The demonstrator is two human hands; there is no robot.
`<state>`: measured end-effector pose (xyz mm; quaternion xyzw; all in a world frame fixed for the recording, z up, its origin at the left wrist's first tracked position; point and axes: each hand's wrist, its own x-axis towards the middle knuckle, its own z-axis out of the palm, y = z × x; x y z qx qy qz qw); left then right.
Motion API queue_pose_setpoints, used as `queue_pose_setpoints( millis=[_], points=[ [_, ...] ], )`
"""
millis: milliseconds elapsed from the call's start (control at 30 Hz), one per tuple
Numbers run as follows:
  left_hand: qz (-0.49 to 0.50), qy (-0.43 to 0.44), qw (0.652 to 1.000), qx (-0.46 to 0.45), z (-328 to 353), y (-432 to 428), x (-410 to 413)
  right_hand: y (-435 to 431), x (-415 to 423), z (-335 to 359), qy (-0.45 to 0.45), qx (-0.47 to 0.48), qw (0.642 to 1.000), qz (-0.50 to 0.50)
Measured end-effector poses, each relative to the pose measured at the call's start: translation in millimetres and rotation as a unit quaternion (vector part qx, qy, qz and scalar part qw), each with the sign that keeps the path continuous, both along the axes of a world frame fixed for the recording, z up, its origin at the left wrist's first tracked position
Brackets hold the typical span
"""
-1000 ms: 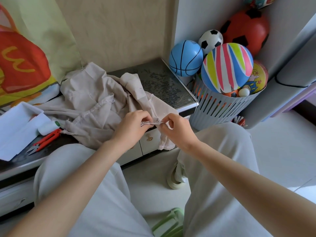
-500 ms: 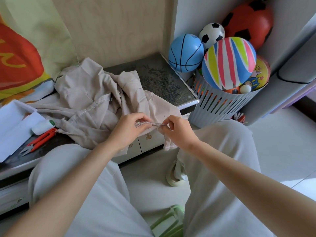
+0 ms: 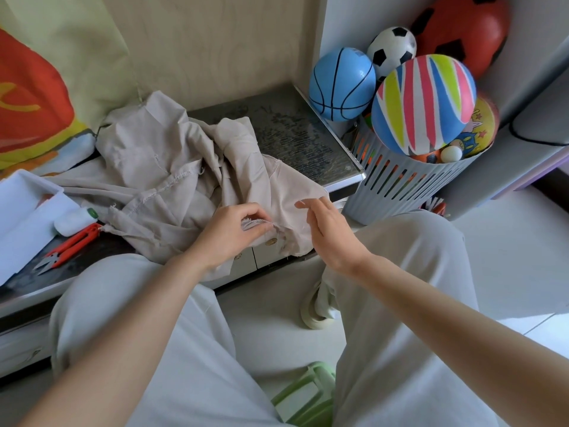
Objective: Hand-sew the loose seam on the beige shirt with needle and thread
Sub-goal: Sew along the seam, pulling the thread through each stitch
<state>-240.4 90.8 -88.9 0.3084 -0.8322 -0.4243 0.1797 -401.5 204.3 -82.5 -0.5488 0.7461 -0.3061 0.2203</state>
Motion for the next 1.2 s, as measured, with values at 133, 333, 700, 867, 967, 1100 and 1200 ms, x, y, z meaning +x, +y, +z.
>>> queue_pose_setpoints(
  millis=[133,333,700,867,967,1100,1200],
  points=[
    [-0.007,0.005,1.0,0.017,0.5,-0.3,0.5,-3.7,-1.1,-5.8,0.038,-0.006,0.999,0.015],
    [-0.009,0.012,0.999,0.041,1.8,0.7,2.5,-5.2,2.1,-5.2,-0.019,-0.025,1.0,0.0],
    [-0.009,0.019,0.998,0.054,4.9,-0.5,4.6,-8.0,4.0,-3.3,-0.035,-0.005,0.999,0.016],
    [-0.013,0.014,0.998,0.062,2.4,-2.1,5.5,-9.1,5.4,-5.6,-0.052,-0.002,0.998,0.02],
    [-0.008,0.017,0.997,0.074,2.4,-1.6,5.6,-8.9,5.5,-4.1,-0.063,0.002,0.998,0.025],
    [-0.015,0.026,0.995,0.092,5.1,1.1,4.7,-9.6,5.6,-0.4,-0.074,0.022,0.996,0.038],
    [-0.019,0.032,0.995,0.095,7.8,4.0,3.2,-10.5,5.3,3.4,-0.084,0.029,0.995,0.051]
  ],
)
